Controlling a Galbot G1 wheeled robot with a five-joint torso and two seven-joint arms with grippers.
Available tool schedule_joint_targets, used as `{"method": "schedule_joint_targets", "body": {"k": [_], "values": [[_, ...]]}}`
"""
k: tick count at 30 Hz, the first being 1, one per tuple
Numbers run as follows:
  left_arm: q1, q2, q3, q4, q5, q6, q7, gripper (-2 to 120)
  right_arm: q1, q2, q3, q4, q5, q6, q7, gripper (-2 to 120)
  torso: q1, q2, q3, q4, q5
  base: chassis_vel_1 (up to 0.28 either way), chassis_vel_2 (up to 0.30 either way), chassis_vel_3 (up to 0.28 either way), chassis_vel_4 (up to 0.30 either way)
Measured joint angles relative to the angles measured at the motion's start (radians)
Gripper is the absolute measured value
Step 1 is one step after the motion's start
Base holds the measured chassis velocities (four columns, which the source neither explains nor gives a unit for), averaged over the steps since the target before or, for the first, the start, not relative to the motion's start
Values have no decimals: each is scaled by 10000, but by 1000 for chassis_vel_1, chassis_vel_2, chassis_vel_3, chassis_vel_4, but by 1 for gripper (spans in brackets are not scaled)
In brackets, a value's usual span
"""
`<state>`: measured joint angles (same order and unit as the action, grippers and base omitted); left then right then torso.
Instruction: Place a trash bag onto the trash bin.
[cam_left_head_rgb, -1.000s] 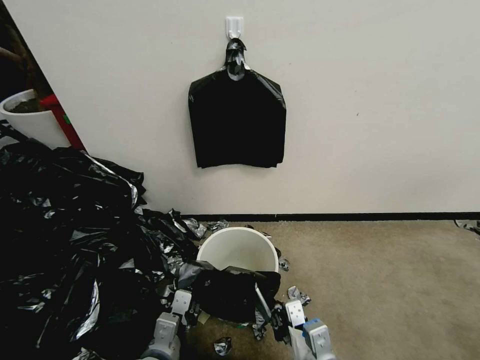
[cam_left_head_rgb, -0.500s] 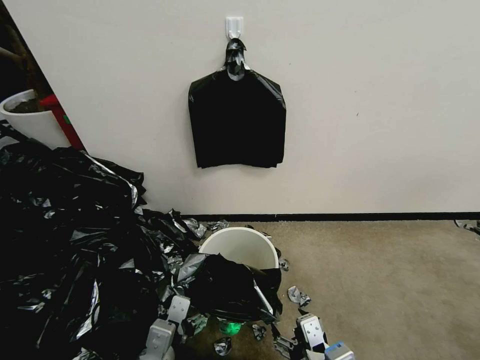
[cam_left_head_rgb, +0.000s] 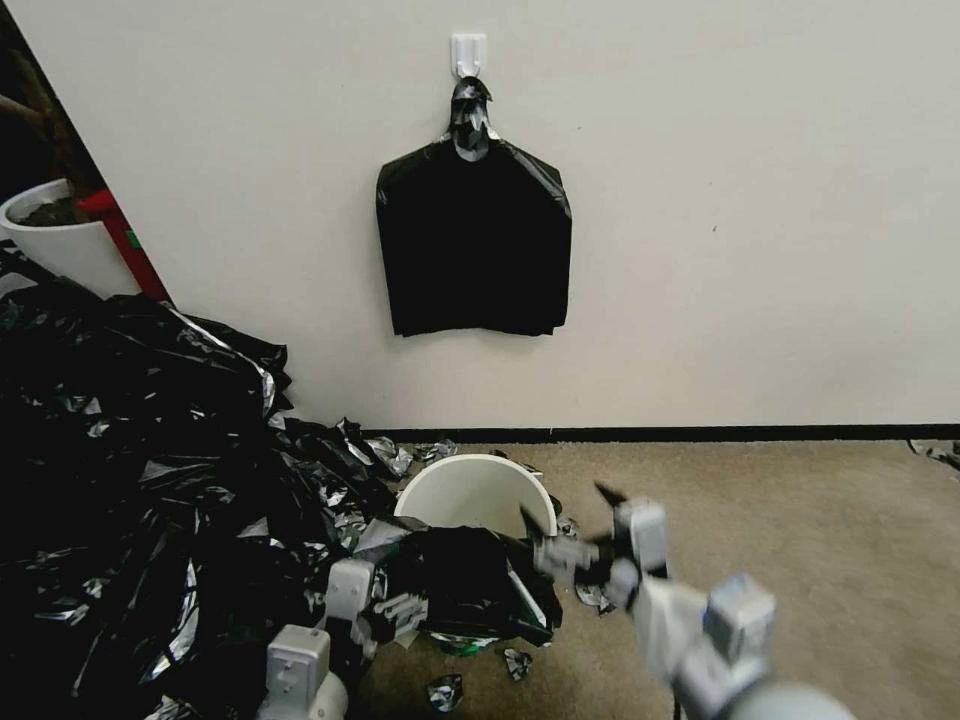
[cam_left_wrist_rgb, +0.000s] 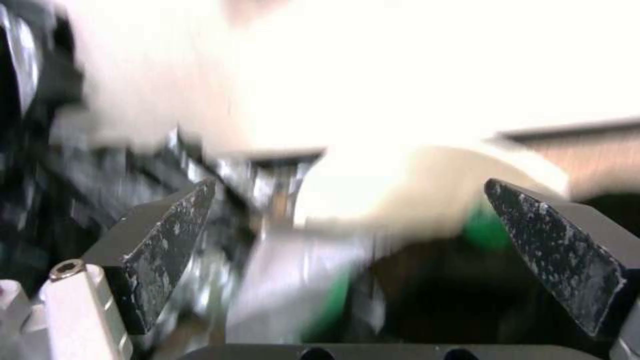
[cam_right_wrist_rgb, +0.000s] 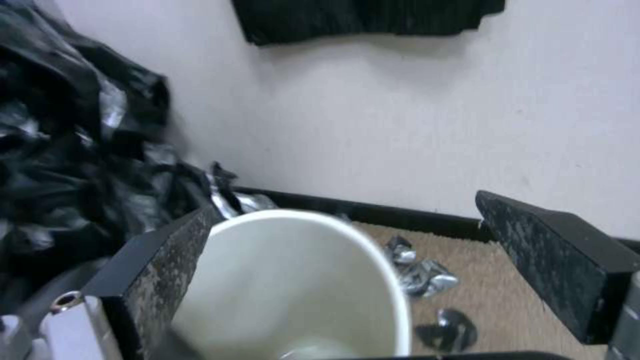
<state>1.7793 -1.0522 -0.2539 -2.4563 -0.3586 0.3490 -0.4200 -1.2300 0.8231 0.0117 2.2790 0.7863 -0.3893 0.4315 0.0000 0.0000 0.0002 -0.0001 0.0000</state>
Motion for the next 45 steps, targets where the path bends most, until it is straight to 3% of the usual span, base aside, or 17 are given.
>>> {"method": "schedule_joint_targets", "body": {"k": [2,6,7,10,11,13,17,19,26,32,36,38,40,41,43,45], "values": [[-47,-91,-87,0,40,-167,140,100,487,155,-116,-493,132,-255,-346,100,0,-1,0,1,2,0,0,0,0],[-215,-531,-532,-38,283,-623,352,100,3012,964,-784,-3466,283,-1624,-3115,100,0,-1,0,2,-2,0,0,0,0],[-215,-531,-532,-38,283,-623,352,100,3012,964,-784,-3466,283,-1624,-3115,100,0,-1,0,2,-2,0,0,0,0],[-164,-761,-807,-122,313,-695,248,100,4284,1560,-1150,-5360,-987,-1962,-5178,100,0,-2,0,3,-1,0,0,0,0],[-164,-761,-807,-122,313,-695,248,100,4284,1560,-1150,-5360,-987,-1962,-5178,100,0,-2,0,3,-1,0,0,0,0],[-27,-845,-930,-168,315,-696,63,100,4831,1969,-1334,-6359,-2013,-2130,-6674,100,1,-2,-1,2,-2,0,0,0,0],[85,-910,-1067,-174,317,-680,-172,100,5195,2332,-1706,-7065,-2932,-2309,-7707,99,1,-2,-1,1,-1,0,0,0,0],[115,-969,-1101,-185,317,-670,-278,100,5350,2512,-1940,-7432,-3599,-2298,-8105,91,0,-2,-2,1,-2,0,0,0,0],[273,-1096,-1065,-296,319,-664,-505,100,5451,2891,-2075,-7985,-4533,-2171,-8317,68,0,-1,-3,0,-2,0,0,0,0],[242,-1131,-989,-258,319,-664,-823,100,5355,2797,-2123,-7708,-4429,-2210,-8099,43,0,-1,-3,1,1,0,0,0,0],[202,-1171,-896,-235,319,-664,-928,100,5266,2695,-2132,-7475,-4253,-2311,-7810,34,0,-1,-3,1,1,0,0,0,0],[169,-1208,-846,-226,324,-664,-983,100,5094,2541,-2138,-7168,-3926,-2356,-7154,24,0,-1,-2,2,0,0,0,0,0],[168,-1210,-844,-224,325,-664,-989,100,5074,2526,-2140,-7138,-3885,-2353,-7046,24,0,0,-2,2,0,0,0,0,0],[159,-1219,-830,-206,335,-669,-1067,100,4790,2327,-2145,-6687,-3366,-2242,-5865,14,0,0,-2,2,2,0,0,0,0],[182,-1221,-815,-201,338,-679,-1176,100,4247,2006,-2196,-6021,-2399,-1781,-4128,8,-1,0,-3,6,2,0,0,0,0],[198,-1220,-811,-196,337,-682,-1209,100,4037,1915,-2204,-5831,-2094,-1603,-3611,7,0,0,-3,0,2,0,0,0,0]]}}
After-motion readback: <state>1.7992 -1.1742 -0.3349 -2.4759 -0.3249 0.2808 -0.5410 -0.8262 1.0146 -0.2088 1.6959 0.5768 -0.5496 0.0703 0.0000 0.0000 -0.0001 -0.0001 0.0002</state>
